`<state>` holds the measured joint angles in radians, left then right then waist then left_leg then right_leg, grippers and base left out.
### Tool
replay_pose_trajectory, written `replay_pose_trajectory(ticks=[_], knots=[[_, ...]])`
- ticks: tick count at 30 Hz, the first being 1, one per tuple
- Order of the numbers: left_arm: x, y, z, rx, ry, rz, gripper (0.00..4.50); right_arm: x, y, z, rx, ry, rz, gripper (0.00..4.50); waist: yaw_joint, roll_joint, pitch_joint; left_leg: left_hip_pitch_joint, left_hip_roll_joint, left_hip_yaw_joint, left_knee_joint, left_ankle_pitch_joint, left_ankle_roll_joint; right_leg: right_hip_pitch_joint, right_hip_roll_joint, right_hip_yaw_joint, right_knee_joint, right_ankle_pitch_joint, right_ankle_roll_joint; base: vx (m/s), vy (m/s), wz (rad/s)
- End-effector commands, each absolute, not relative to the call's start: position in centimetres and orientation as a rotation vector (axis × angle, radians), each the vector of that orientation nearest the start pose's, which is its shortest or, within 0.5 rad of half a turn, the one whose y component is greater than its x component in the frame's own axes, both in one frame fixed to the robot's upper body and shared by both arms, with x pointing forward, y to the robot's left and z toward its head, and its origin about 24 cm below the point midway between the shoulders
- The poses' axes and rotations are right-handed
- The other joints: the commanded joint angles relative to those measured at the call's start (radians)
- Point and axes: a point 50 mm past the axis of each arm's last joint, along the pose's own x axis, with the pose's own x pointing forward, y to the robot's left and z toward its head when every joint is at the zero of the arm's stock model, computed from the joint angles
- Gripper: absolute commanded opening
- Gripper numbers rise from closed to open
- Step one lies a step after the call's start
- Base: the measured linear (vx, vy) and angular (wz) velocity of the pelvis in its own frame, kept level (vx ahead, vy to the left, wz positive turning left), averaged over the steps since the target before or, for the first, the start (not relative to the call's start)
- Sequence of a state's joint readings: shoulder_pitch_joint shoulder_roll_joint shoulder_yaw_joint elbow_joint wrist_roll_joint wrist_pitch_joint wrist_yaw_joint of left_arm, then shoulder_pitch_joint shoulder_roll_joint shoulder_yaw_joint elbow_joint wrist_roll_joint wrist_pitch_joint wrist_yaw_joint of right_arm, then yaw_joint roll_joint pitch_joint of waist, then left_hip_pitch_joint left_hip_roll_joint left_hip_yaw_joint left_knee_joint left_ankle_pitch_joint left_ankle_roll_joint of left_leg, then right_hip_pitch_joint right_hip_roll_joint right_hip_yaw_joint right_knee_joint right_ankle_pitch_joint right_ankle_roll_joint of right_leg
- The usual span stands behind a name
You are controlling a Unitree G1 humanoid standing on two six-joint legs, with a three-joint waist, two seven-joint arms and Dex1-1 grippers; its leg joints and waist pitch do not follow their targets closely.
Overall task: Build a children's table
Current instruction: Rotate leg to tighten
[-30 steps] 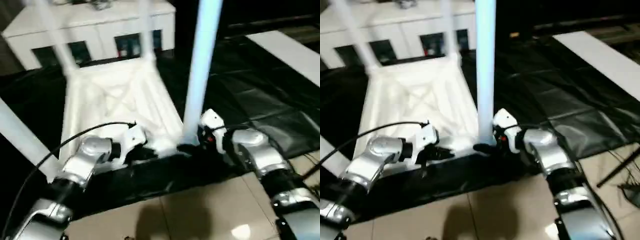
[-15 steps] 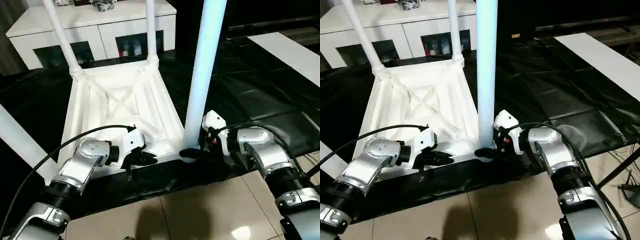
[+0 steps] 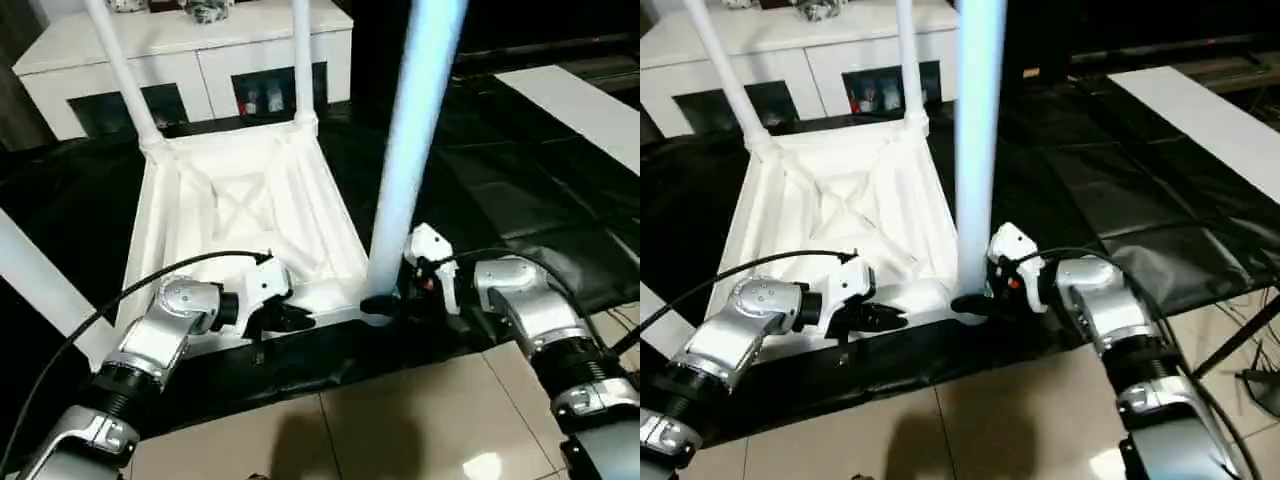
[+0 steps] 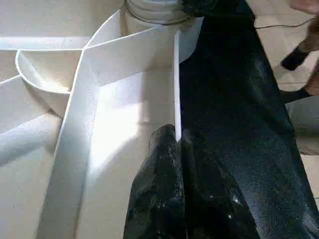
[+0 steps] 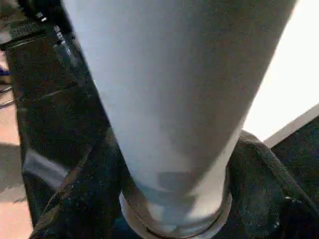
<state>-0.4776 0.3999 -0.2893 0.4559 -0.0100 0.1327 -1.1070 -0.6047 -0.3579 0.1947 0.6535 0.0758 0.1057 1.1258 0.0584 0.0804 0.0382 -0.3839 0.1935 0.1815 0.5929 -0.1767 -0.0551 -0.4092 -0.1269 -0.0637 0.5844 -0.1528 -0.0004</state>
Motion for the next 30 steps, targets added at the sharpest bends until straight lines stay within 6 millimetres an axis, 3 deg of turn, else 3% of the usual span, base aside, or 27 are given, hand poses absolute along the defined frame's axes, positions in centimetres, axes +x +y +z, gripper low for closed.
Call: replay_pose_trajectory(ticks=[1, 4, 6, 8, 10, 11, 12, 14, 15, 18, 19, 20, 23, 25, 26, 30], knots=[[31.1, 13.3, 3.9, 0.394, 0.448, -1.143, 0.00, 33.8, -14.2, 4.4, -0.226, 0.415, 0.967, 2.64, -0.007, -0.010, -0.056, 0.020, 0.021, 0.000, -0.080, -0.336, 0.031, 0.043, -0.012, 0.017, -0.060, -0.317, -0.230, 0.000, 0.000, 0.00], [32.2, 12.5, 4.0, 0.377, 0.439, -1.045, 0.00, 34.5, -13.4, 3.6, -0.172, 0.435, 0.813, 2.63, -0.026, -0.010, -0.054, 0.022, 0.017, -0.011, -0.088, -0.422, -0.017, 0.042, -0.013, 0.014, -0.073, -0.437, -0.175, -0.037, 0.000, -0.02], [33.3, 11.7, 4.2, 0.362, 0.428, -0.938, 0.00, 34.9, -12.5, 3.1, -0.100, 0.451, 0.688, 2.63, -0.036, -0.008, -0.052, 0.025, 0.014, -0.012, -0.088, -0.449, -0.024, 0.035, -0.010, 0.014, -0.079, -0.462, -0.161, -0.027, 0.001, -0.02], [33.6, 11.5, 4.3, 0.355, 0.425, -0.902, 0.00, 35.0, -12.2, 2.9, -0.075, 0.458, 0.648, 2.63, -0.035, -0.010, -0.055, 0.026, 0.012, -0.014, -0.087, -0.448, -0.022, 0.037, -0.012, 0.011, -0.083, -0.475, -0.148, 0.000, 0.000, 0.00], [34.7, 10.4, 4.4, 0.345, 0.436, -0.780, 0.00, 35.7, -11.4, 2.4, 0.043, 0.469, 0.424, 2.63, -0.037, -0.002, -0.056, 0.023, 0.013, -0.014, -0.089, -0.431, -0.020, 0.034, -0.013, 0.012, -0.084, -0.454, -0.150, 0.000, 0.000, 0.00], [35.0, 10.0, 4.4, 0.343, 0.441, -0.747, 0.00, 35.9, -11.1, 2.3, 0.076, 0.469, 0.351, 2.62, -0.039, -0.005, -0.055, 0.027, 0.011, -0.015, -0.089, -0.444, -0.029, 0.031, -0.010, 0.009, -0.087, -0.461, -0.148, 0.000, 0.000, 0.00], [35.3, 9.7, 4.4, 0.343, 0.439, -0.718, 0.00, 36.1, -10.9, 2.3, 0.112, 0.465, 0.282, 2.62, -0.039, 0.002, -0.056, 0.032, 0.010, -0.015, -0.088, -0.459, -0.032, 0.027, -0.010, 0.008, -0.090, -0.462, -0.147, 0.000, 0.000, 0.00], [35.5, 9.3, 4.5, 0.345, 0.435, -0.696, 0.00, 36.2, -10.7, 2.3, 0.151, 0.465, 0.216, 2.62, -0.038, -0.002, -0.057, 0.028, 0.009, -0.016, -0.089, -0.461, -0.024, 0.031, -0.010, 0.007, -0.092, -0.447, -0.145, 0.000, 0.000, 0.00], [35.7, 8.6, 4.6, 0.356, 0.418, -0.671, 0.00, 36.4, -9.9, 2.4, 0.168, 0.469, 0.132, 2.62, -0.039, 0.001, -0.057, 0.025, 0.009, -0.016, -0.089, -0.458, -0.021, 0.030, -0.011, 0.007, -0.091, -0.432, -0.147, 0.000, 0.000, 0.00], [35.7, 8.0, 4.6, 0.358, 0.404, -0.682, 0.00, 36.6, -9.0, 2.7, 0.165, 0.458, 0.158, 2.62, -0.036, -0.001, -0.060, 0.026, 0.008, -0.013, -0.088, -0.459, -0.015, 0.030, -0.009, 0.007, -0.089, -0.395, -0.157, 0.000, 0.000, 0.00], [35.6, 7.9, 4.6, 0.358, 0.400, -0.701, 0.00, 36.7, -8.8, 3.1, 0.162, 0.432, 0.194, 3.12, -0.036, -0.005, -0.060, 0.024, 0.009, -0.013, -0.088, -0.455, -0.010, 0.030, -0.010, 0.008, -0.088, -0.385, -0.160, 0.000, 0.000, 0.00], [35.5, 7.8, 4.5, 0.358, 0.399, -0.711, 0.00, 36.8, -8.7, 3.3, 0.157, 0.414, 0.214, 3.24, -0.033, -0.011, -0.063, 0.017, 0.010, -0.012, -0.089, -0.420, 0.001, 0.037, -0.010, 0.009, -0.082, -0.338, -0.168, 0.000, 0.000, 0.00], [35.4, 7.9, 4.4, 0.362, 0.395, -0.735, 0.00, 37.0, -8.9, 3.8, 0.149, 0.374, 0.236, 3.45, -0.033, -0.011, -0.066, 0.006, 0.010, -0.013, -0.088, -0.372, 0.019, 0.048, -0.013, 0.009, -0.072, -0.286, -0.182, 0.000, 0.000, 0.00], [35.1, 8.1, 4.4, 0.375, 0.376, -0.785, 0.00, 37.3, -9.5, 4.3, 0.123, 0.340, 0.238, 3.71, -0.033, -0.011, -0.067, 0.010, 0.010, -0.009, -0.084, -0.340, 0.031, 0.045, -0.013, 0.009, -0.070, -0.256, -0.198, 0.000, 0.000, 0.00], [35.0, 8.4, 4.2, 0.374, 0.381, -0.799, 0.00, 37.5, -9.8, 4.6, 0.115, 0.320, 0.258, 3.75, -0.033, -0.017, -0.068, 0.009, 0.010, -0.007, -0.081, -0.324, 0.038, 0.047, -0.013, 0.009, -0.069, -0.245, -0.206, 0.000, 0.000, 0.00], [34.2, 9.3, 4.0, 0.368, 0.387, -0.869, 0.00, 37.4, -11.3, 5.4, -0.024, 0.293, 0.421, 4.12, -0.025, -0.013, -0.073, 0.006, 0.013, -0.005, -0.074, -0.245, 0.071, 0.054, -0.012, 0.007, -0.057, -0.155, -0.234, 0.000, 0.000, 0.00]])
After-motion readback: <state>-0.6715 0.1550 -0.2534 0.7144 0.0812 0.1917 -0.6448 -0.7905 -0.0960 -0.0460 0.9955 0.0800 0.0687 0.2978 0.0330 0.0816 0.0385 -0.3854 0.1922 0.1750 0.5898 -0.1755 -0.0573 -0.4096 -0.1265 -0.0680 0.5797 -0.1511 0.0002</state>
